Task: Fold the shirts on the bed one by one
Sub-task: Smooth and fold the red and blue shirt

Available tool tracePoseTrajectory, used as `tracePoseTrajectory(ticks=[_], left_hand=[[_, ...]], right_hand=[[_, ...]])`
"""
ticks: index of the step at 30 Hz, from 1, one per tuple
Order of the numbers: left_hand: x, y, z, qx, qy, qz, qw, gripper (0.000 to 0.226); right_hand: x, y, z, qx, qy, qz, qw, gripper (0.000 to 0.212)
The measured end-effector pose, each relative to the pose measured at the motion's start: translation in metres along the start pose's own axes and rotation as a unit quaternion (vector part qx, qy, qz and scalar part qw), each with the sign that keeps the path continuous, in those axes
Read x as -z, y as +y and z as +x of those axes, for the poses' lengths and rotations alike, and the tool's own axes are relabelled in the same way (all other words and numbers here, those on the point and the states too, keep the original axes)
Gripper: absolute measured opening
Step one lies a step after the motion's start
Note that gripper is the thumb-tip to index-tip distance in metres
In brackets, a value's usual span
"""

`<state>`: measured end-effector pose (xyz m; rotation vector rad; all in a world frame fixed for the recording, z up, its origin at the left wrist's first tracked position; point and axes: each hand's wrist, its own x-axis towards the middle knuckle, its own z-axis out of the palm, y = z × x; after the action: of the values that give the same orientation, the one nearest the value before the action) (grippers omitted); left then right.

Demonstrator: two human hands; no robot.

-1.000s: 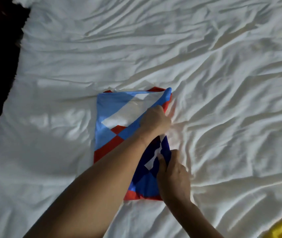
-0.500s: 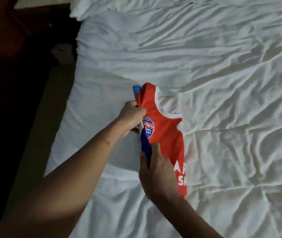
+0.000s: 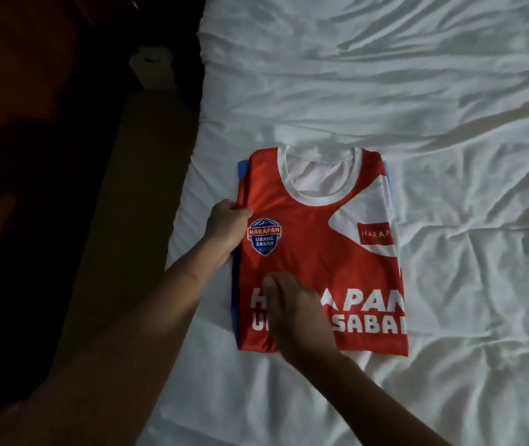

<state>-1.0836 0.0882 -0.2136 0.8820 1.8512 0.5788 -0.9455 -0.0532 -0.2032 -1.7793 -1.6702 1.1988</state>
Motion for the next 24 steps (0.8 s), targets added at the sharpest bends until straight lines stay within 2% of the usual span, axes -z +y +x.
tracePoseTrajectory(ticks=[3,4,6,8,10,15,19,22,24], left_hand=[[-0.01,-0.021,-0.016,0.019,0.003,-0.008,1.0,0.036],[-0.014,-0.031,-0.024,0.025,0.009,0.004,1.0,0.041],[-0.023,-0.05,-0.043,0.025,0.031,0.039,0.998,0.045],[-0.033,-0.064,-0.057,0.005,0.073,0.071,0.995,0.045],[-0.041,-0.073,-0.063,-0.037,0.117,0.107,0.987,0.042],[-0.046,-0.08,-0.068,-0.07,0.154,0.182,0.969,0.043],[-0.036,-0.099,-0.085,-0.079,0.126,0.145,0.978,0.04],[-0.03,-0.116,-0.1,-0.092,0.114,0.175,0.974,0.039],[-0.026,-0.11,-0.096,-0.069,0.111,0.19,0.973,0.04]], right_hand=[[0.028,0.031,0.003,0.019,0.162,-0.075,0.984,0.017],[0.04,0.043,0.006,0.001,0.221,-0.12,0.968,0.015],[0.063,0.063,0.009,-0.105,0.287,-0.159,0.939,0.029],[0.077,0.076,0.013,-0.224,0.28,-0.134,0.924,0.05],[0.081,0.082,0.017,-0.26,0.26,-0.121,0.922,0.059],[0.081,0.076,0.02,-0.247,0.212,-0.055,0.944,0.036],[0.079,0.078,-0.017,-0.252,0.21,-0.043,0.944,0.032],[0.076,0.083,-0.042,-0.262,0.189,-0.064,0.944,0.032],[0.08,0.088,-0.041,-0.268,0.186,-0.083,0.942,0.033]])
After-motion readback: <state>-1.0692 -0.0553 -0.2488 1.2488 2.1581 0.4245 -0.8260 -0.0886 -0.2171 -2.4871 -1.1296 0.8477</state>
